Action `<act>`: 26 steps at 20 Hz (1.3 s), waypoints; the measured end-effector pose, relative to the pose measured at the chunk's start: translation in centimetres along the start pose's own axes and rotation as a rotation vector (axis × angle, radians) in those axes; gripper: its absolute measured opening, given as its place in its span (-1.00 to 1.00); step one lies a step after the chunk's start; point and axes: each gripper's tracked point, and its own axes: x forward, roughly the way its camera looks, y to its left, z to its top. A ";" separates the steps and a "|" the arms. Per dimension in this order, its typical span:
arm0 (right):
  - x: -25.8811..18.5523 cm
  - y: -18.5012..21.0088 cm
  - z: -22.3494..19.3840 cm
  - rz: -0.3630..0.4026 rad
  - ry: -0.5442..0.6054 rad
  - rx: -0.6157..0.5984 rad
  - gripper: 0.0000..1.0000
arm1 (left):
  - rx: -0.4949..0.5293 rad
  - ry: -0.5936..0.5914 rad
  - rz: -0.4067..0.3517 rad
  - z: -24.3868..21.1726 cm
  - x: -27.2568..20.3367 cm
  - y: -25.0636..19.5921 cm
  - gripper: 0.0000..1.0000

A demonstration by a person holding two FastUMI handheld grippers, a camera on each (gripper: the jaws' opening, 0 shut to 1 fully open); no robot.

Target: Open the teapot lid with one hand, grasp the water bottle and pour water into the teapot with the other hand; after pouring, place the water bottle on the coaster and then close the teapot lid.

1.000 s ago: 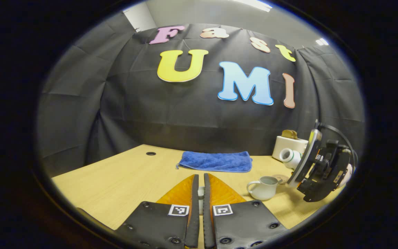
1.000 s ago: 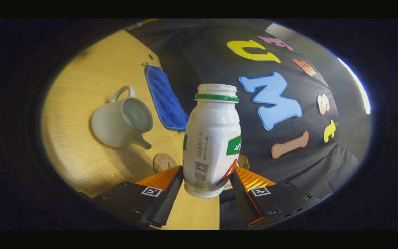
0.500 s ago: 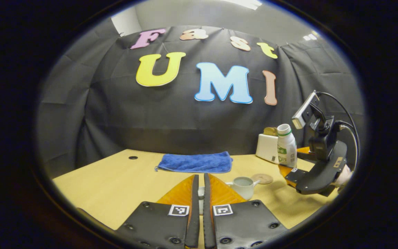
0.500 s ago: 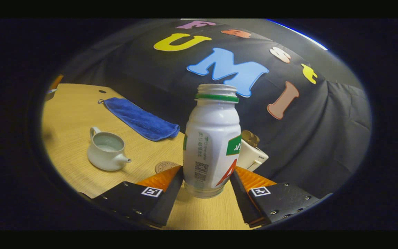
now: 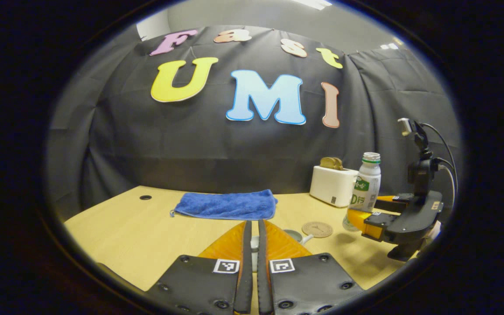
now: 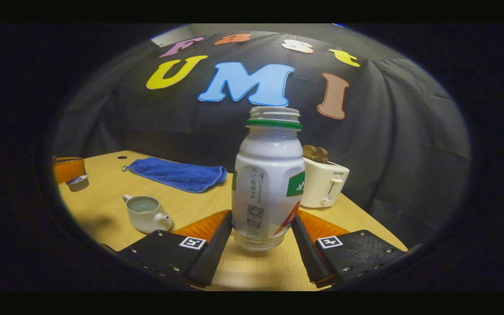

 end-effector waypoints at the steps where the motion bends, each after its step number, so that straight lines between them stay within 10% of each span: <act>1: 0.1 -0.1 0.1 0.004 -0.006 0.023 0.55 | 0.001 0.005 -0.005 -0.2 0.9 -0.4 -0.70; 26: -0.2 -2.2 -1.1 -0.001 0.020 0.095 0.55 | 0.085 0.077 -0.042 -4.9 9.7 -5.6 -0.70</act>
